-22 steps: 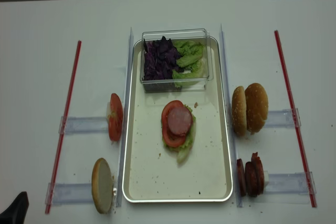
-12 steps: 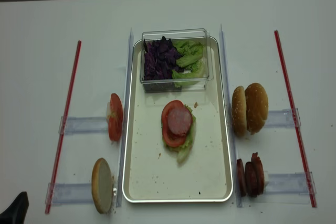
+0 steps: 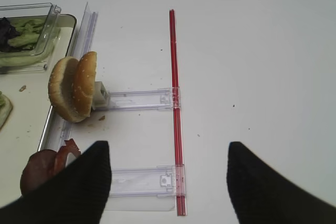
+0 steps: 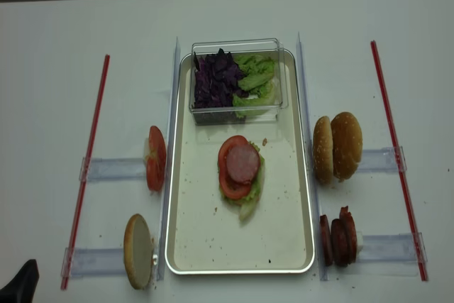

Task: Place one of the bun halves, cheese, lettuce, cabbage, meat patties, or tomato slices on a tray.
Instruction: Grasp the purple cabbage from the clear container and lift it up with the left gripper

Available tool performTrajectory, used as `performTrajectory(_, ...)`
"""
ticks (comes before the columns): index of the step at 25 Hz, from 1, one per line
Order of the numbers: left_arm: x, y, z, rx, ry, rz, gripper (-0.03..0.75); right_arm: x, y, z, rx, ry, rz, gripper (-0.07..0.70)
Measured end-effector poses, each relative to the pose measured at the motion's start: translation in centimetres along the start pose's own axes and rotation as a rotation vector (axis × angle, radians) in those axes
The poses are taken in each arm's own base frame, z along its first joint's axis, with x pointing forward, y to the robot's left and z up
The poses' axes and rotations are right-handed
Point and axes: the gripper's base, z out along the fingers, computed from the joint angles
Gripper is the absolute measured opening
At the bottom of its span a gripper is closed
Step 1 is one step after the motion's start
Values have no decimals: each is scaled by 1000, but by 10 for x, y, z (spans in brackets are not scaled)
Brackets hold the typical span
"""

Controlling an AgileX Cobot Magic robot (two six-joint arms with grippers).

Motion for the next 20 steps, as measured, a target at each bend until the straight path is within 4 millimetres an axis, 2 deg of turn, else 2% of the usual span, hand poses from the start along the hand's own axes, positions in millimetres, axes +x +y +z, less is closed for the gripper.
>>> performTrajectory(6,-4,0,7,-3,65,2,618,0,0,0,0,0,0,498)
performTrajectory(20,-30,-10,52,48,462,-18,618,0,0,0,0,0,0,498)
